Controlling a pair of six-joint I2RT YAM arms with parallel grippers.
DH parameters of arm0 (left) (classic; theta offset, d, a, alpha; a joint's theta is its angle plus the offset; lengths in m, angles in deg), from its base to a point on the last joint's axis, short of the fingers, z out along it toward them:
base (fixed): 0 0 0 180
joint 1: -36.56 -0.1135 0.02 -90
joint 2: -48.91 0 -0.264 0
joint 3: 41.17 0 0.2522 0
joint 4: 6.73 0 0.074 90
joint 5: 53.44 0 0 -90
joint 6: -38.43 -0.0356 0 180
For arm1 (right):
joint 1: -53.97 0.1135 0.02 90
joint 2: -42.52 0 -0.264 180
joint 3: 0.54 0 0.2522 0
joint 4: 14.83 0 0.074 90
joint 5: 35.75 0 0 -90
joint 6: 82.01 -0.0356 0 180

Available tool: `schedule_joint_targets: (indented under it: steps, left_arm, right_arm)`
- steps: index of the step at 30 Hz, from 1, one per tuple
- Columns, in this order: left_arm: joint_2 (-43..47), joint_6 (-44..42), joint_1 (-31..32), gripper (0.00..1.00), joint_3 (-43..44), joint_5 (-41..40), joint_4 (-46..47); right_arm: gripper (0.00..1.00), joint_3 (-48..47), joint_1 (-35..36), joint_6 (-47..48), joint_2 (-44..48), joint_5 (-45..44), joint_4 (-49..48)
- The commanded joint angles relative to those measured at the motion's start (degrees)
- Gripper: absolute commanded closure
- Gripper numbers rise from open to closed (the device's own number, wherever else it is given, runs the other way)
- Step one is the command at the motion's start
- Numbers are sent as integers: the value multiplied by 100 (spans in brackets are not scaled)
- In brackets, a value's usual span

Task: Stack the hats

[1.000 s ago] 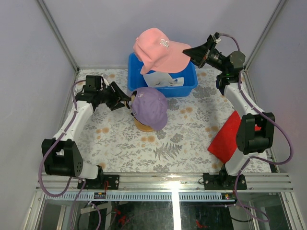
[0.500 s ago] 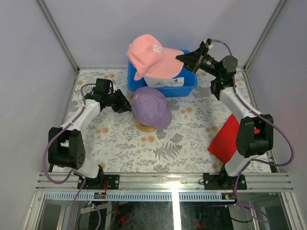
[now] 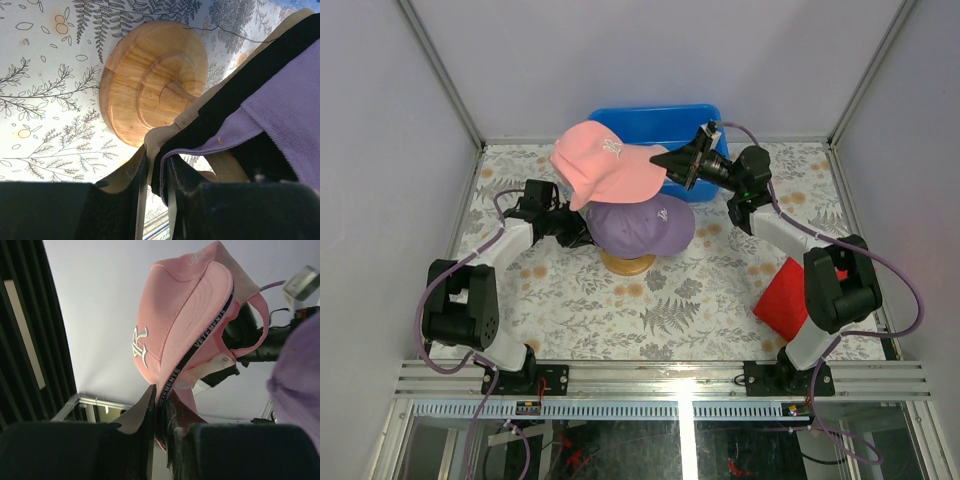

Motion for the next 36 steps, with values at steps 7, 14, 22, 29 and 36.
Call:
schedule_joint_targets:
  steps: [7,14,22,29,36]
  left_arm:
    - [-227,35,10,87,-312,-116,321]
    - [-284,50,9,88,-308,-88,361]
    - [-298,24,11,89,-344,-76,367]
    - [-364,41,10,90,-347,-51,400]
    - [-375,50,9,92,-453,-40,436]
  right_arm:
    - [100,1156,49,163,-52,-250,-616]
    - [100,1293,52,1135,108,70,904]
    - [100,105,-28,4416,342,-37,5461]
    - [100,311,-227,4933,621,-155,6076]
    - [100,1390,-589,4266,1077,-298,5035]
